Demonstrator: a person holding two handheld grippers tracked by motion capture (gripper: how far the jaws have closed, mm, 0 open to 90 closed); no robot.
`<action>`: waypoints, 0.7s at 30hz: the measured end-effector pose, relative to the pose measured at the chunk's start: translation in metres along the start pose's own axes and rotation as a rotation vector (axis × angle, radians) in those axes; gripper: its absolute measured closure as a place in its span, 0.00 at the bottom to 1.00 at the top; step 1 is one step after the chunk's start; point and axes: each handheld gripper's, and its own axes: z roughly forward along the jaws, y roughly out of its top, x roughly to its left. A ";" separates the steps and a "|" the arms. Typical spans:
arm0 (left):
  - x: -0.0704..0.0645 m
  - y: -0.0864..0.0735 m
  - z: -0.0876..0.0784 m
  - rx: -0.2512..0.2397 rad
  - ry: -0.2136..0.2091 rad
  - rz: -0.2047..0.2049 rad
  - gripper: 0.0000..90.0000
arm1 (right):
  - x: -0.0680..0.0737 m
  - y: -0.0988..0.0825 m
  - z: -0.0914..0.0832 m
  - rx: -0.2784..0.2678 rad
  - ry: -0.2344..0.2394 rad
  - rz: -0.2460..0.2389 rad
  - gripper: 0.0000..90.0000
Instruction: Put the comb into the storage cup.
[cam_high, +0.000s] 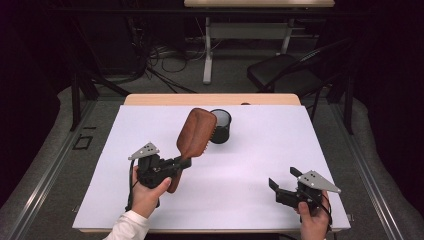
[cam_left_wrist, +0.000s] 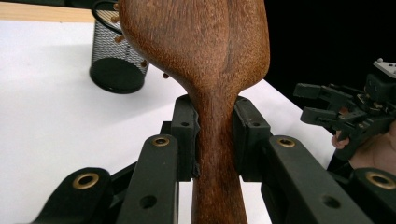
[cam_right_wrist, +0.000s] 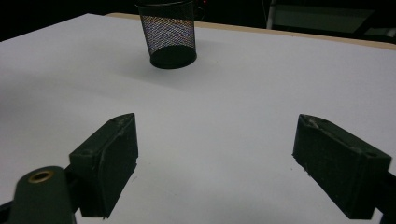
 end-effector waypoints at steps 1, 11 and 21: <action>-0.001 -0.001 0.001 0.001 -0.003 0.001 0.81 | 0.000 0.000 0.000 -0.002 -0.001 0.000 0.15; -0.011 -0.006 0.010 0.024 -0.030 0.023 0.81 | 0.001 0.000 0.001 0.005 -0.003 0.002 0.15; -0.018 -0.010 0.014 0.033 -0.048 0.041 0.81 | 0.002 0.001 0.002 0.008 -0.008 0.000 0.15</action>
